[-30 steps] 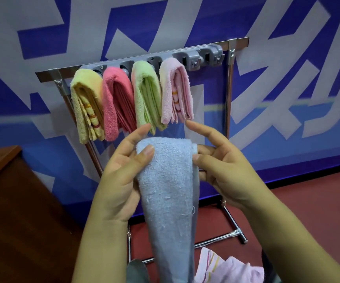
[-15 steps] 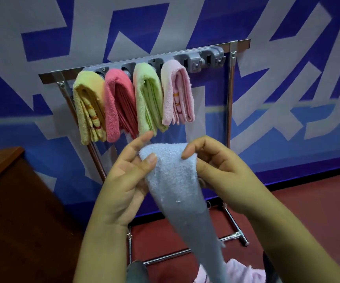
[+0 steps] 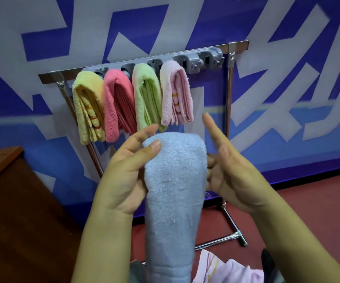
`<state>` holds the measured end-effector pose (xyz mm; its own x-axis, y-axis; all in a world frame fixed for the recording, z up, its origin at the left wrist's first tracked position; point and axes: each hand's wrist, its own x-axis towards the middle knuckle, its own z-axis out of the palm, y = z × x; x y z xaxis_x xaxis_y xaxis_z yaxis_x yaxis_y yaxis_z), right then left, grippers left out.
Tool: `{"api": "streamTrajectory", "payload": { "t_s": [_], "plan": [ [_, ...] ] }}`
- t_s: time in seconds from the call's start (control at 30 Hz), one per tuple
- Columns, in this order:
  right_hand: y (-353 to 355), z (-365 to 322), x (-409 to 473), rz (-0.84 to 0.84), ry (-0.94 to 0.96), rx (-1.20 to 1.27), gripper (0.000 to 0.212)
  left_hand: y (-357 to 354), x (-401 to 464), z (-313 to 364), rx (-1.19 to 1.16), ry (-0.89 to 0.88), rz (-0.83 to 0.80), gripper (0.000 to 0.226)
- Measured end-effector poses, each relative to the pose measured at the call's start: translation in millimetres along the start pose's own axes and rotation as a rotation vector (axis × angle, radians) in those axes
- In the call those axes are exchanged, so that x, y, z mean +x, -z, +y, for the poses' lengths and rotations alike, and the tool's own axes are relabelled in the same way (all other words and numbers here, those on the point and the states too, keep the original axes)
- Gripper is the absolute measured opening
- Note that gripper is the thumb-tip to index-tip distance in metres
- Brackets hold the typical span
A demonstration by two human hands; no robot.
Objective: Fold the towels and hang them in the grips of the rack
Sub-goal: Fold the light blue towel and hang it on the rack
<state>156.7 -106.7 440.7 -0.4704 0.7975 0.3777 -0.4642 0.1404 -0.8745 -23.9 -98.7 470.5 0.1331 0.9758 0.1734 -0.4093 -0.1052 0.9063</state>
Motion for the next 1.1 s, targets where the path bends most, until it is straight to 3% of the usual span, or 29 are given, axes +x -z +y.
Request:
{"api": "streamTrajectory", "payload": {
  "t_s": [0.13,0.3,0.4,0.47,0.57,0.77,1.1],
  "plan": [
    [-1.9,-0.8,0.2,-0.017,0.081,-0.248,0.073,1.5,0.9,3.9,0.064,0.008,-0.027,0.036],
    [-19.4,-6.8,16.0,0.067,0.128,-0.387,0.040,11.2,5.6,4.6,0.130,-0.037,0.089,0.040],
    [-26.7,-12.2,24.3,0.095,0.160,-0.392,0.036,15.7,3.2,3.2,0.098,-0.035,0.141,0.066],
    [-28.4,-15.9,28.2,0.098,0.184,-0.442,0.036,16.1,0.7,2.1,0.100,-0.035,0.078,0.084],
    [-26.9,-23.3,29.0,0.081,0.208,-0.544,0.037,15.3,0.7,-0.2,0.187,-0.137,0.045,0.066],
    [-16.2,-38.2,26.0,0.090,0.245,-0.700,0.039,-2.5,3.3,-0.1,0.185,-0.331,0.032,0.050],
    [-9.6,-51.1,25.8,0.093,0.271,-0.825,0.042,-13.4,6.6,0.7,0.125,-0.413,0.029,0.043]
  ]
}}
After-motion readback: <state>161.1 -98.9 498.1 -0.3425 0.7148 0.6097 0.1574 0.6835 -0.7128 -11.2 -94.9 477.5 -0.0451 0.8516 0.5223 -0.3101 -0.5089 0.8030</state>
